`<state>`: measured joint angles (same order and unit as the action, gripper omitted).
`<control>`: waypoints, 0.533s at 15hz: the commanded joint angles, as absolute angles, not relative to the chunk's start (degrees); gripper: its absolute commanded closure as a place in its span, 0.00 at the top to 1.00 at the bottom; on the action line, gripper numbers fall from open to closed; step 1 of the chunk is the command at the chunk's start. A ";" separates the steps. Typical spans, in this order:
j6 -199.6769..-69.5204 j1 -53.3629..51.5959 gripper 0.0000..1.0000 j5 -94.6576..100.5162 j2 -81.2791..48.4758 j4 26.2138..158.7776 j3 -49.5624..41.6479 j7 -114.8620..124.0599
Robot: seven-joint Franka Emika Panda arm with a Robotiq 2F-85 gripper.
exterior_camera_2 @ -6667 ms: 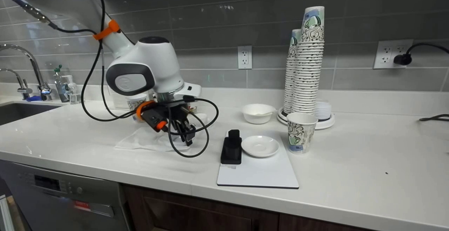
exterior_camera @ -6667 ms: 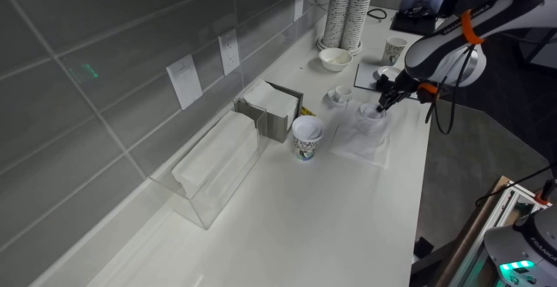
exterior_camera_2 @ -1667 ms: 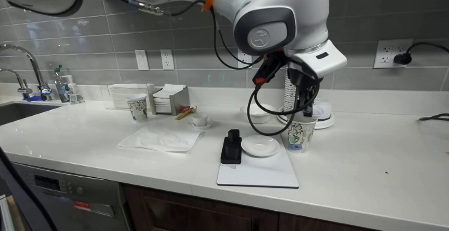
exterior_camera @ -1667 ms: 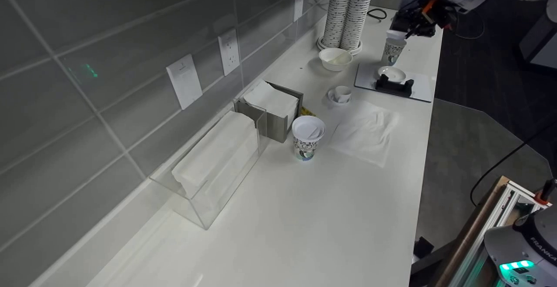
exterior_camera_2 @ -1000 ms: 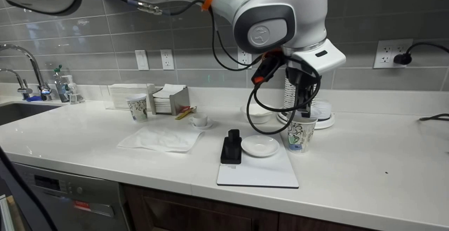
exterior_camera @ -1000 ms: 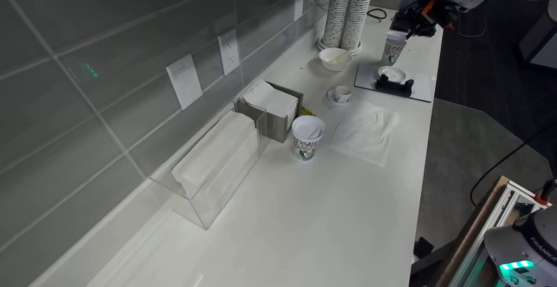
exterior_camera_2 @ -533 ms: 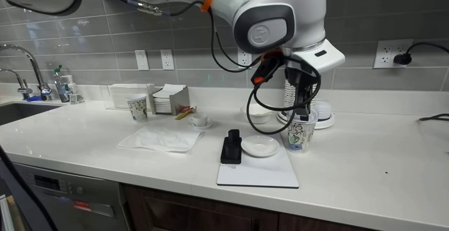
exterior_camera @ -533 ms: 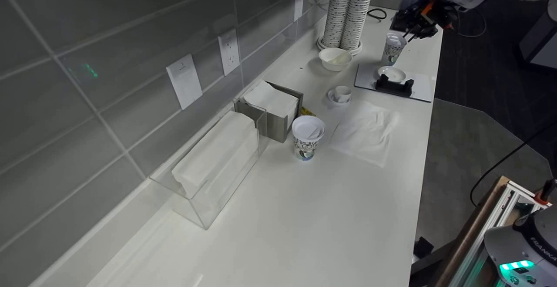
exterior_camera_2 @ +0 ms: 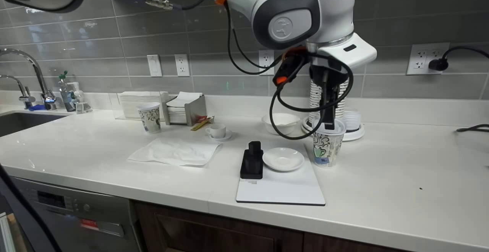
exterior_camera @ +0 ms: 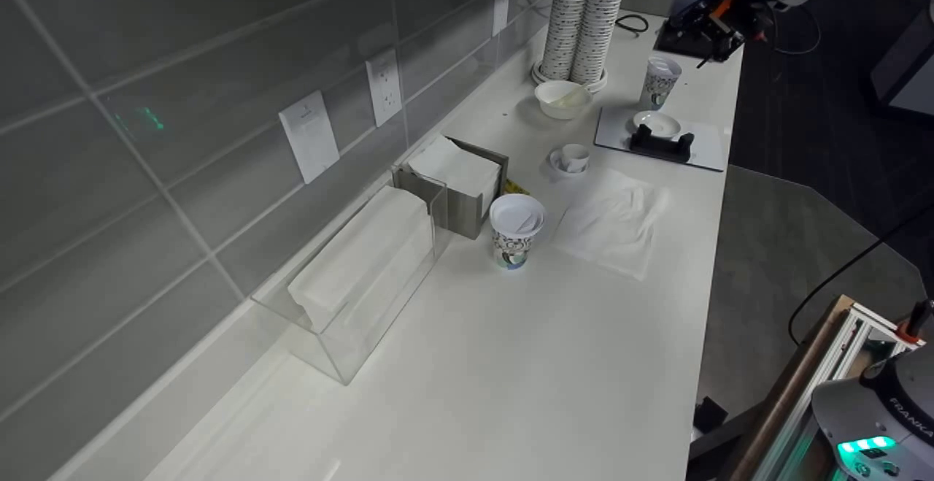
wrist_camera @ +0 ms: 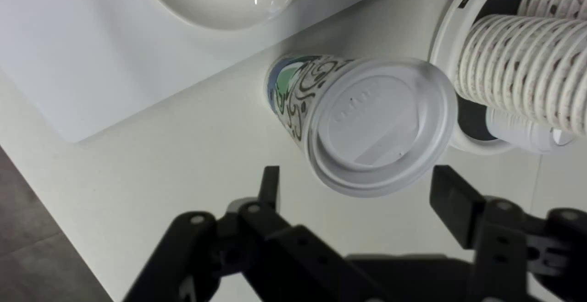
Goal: Put the left lid on the left cup and the right lid on the right cup
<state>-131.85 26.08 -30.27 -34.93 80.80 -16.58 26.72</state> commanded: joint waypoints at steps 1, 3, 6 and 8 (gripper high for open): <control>-129.33 26.85 1.00 -29.02 -27.30 85.33 -15.81 15.88; -126.57 26.56 1.00 -27.85 -22.74 88.10 -16.62 9.70; -120.86 26.79 1.00 -25.70 -16.14 91.60 -17.65 0.60; -116.62 28.36 1.00 -24.08 -12.91 92.78 -17.38 -5.60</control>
